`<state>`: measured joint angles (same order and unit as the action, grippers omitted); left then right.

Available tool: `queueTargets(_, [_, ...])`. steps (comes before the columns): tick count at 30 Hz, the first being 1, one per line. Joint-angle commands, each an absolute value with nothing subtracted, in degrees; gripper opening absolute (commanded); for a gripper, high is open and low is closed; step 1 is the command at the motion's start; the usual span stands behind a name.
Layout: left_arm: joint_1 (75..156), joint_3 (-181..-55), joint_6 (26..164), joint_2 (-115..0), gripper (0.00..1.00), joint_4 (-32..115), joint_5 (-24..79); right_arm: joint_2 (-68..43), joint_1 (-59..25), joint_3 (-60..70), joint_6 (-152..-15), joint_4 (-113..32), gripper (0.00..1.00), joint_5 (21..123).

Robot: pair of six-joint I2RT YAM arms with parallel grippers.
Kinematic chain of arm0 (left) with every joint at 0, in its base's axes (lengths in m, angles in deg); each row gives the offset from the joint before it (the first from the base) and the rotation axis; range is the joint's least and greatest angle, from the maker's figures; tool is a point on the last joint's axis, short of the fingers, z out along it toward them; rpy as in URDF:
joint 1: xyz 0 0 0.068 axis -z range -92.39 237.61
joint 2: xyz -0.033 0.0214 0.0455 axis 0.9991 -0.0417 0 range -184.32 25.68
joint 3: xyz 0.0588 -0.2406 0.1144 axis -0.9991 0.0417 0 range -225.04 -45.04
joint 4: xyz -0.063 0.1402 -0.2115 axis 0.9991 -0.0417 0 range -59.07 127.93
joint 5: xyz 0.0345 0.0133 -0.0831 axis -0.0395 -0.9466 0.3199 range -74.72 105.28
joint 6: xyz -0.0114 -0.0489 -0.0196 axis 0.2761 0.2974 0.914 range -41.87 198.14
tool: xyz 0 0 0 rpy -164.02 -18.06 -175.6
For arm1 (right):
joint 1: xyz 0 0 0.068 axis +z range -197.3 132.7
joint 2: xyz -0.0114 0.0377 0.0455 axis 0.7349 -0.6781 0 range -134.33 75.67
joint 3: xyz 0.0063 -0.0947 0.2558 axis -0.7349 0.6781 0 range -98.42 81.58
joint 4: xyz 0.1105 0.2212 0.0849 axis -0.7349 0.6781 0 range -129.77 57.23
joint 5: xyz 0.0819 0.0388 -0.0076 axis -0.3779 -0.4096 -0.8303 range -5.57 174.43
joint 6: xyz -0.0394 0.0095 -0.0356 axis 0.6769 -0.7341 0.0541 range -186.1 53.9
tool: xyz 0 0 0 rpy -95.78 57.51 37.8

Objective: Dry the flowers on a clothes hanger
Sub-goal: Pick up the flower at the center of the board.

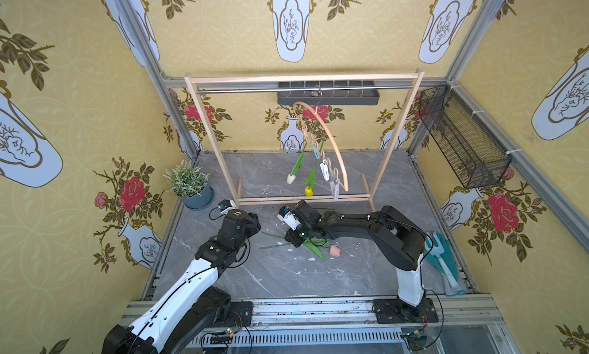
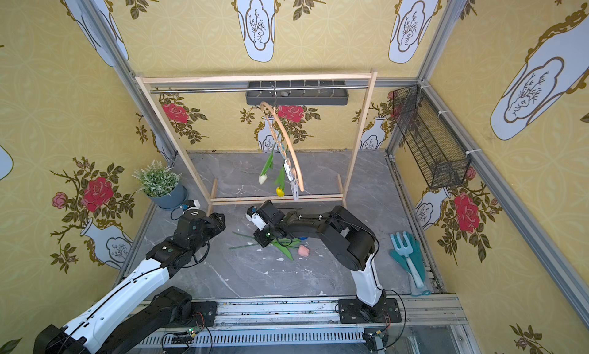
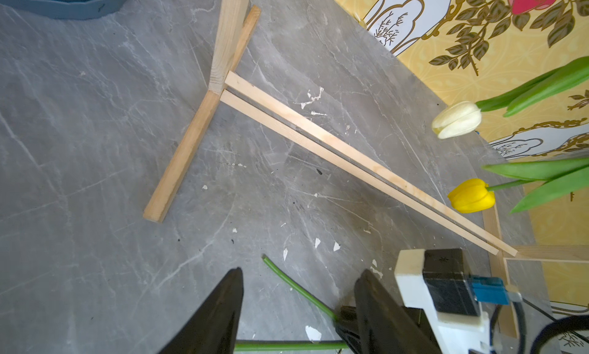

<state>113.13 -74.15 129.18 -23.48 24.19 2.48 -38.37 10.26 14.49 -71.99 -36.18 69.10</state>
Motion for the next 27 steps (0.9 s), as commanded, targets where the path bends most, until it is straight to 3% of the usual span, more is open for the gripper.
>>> queueTargets(1, [113.10, -73.53, 129.23, -23.63, 0.60, 25.44, 2.90, -39.33, 10.80, 13.82, -70.03, -31.73, 0.17, 72.15])
queueTargets(5, [113.10, -73.57, 129.33, -23.62, 0.60, 25.54, 3.03, -39.41, 11.06, 13.12, -69.02, -30.42, 0.16, 73.50])
queueTargets(19, [113.08, -73.78, 129.60, -23.88, 0.58, 26.63, 4.36, -36.83, 11.19, 12.73, -66.47, -33.68, 0.00, 72.99])
queueTargets(27, [113.10, -72.61, 129.41, -24.94, 0.56, 33.02, 12.71, -29.69, 10.89, 15.06, -68.26, -38.28, 0.00, 70.81])
